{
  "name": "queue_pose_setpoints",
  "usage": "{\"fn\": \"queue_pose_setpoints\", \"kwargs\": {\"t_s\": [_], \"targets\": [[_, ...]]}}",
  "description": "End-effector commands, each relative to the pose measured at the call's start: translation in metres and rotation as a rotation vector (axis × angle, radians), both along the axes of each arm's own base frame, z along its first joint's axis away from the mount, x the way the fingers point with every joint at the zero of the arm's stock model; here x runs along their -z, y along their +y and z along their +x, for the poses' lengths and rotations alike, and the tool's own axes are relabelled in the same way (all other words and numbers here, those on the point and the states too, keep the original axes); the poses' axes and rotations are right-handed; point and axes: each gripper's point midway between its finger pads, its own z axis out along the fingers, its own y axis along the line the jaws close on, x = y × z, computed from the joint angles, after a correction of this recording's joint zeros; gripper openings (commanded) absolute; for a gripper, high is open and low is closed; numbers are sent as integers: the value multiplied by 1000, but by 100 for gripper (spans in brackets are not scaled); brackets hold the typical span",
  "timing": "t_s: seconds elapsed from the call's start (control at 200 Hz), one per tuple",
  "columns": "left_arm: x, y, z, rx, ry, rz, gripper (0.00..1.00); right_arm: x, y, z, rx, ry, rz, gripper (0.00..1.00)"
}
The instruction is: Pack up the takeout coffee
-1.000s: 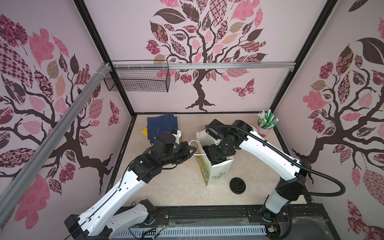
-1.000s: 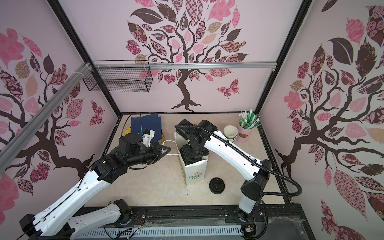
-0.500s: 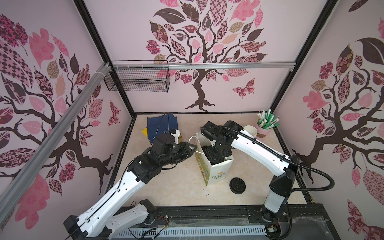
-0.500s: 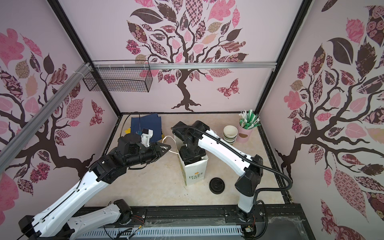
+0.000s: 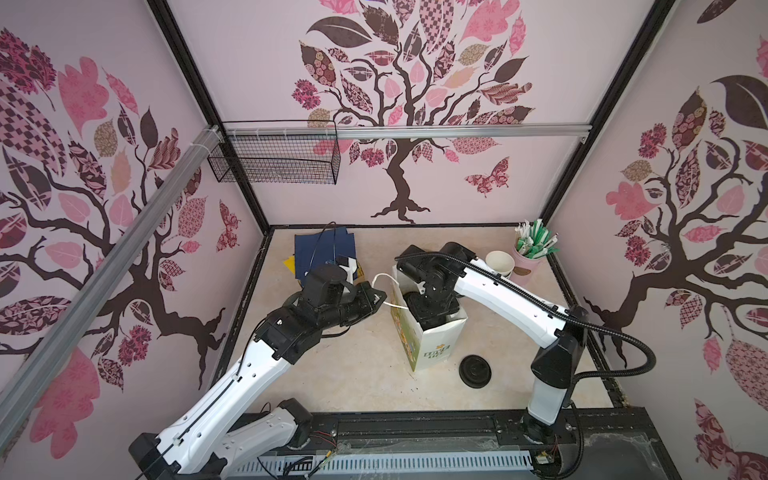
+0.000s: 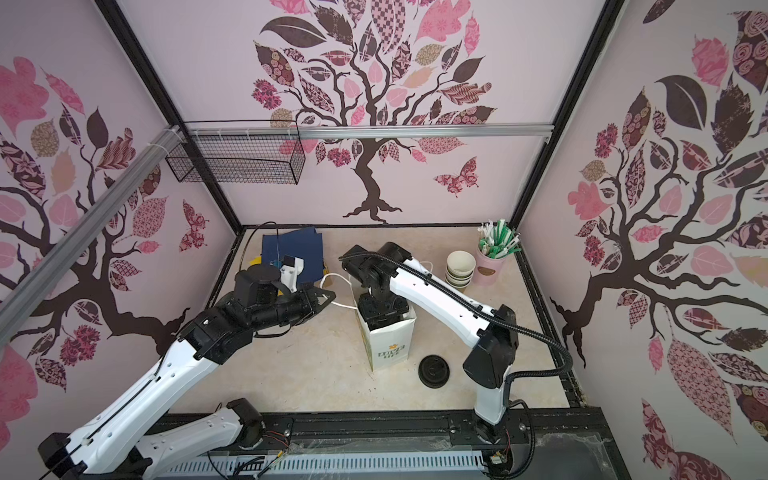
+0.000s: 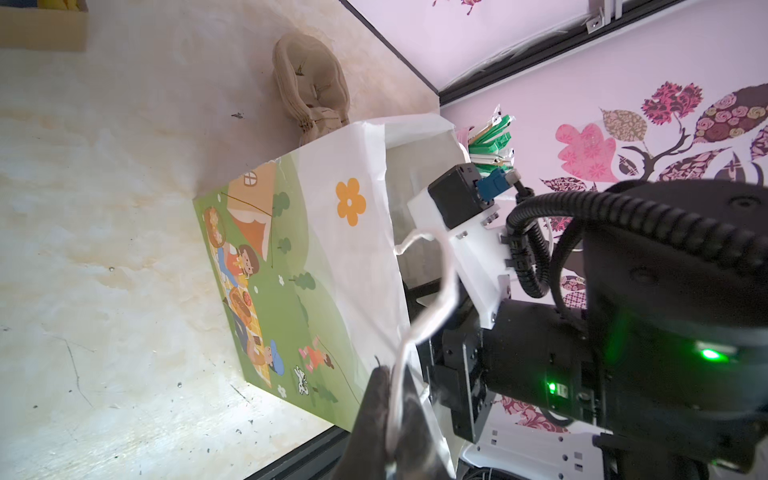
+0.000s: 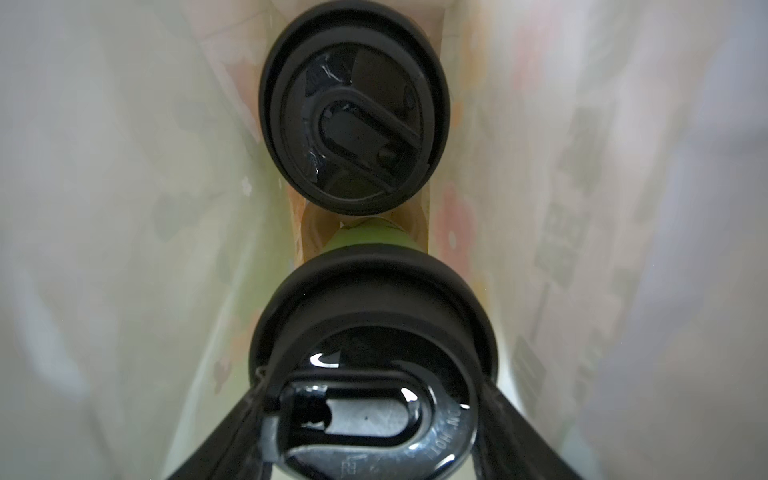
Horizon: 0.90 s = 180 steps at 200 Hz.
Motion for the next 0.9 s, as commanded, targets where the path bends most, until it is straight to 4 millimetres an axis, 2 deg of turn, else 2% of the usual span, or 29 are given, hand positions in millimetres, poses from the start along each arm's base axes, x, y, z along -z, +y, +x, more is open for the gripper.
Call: {"fn": "queue_pose_setpoints", "kwargs": {"t_s": [0.0, 0.21, 0.63, 0.895], "targets": [[-14, -1, -1, 23, -28, -17, 5, 9, -2, -1, 52, 38, -36, 63], [-11, -3, -2, 40, -19, -17, 0, 17, 0, 2, 52, 35, -28, 63], [-7, -1, -3, 42, -8, -13, 0, 34, -4, 8, 73, 42, -28, 63], [-4, -1, -3, 40, 0, -10, 0, 42, 0, 9, 68, 44, -12, 62]]}}
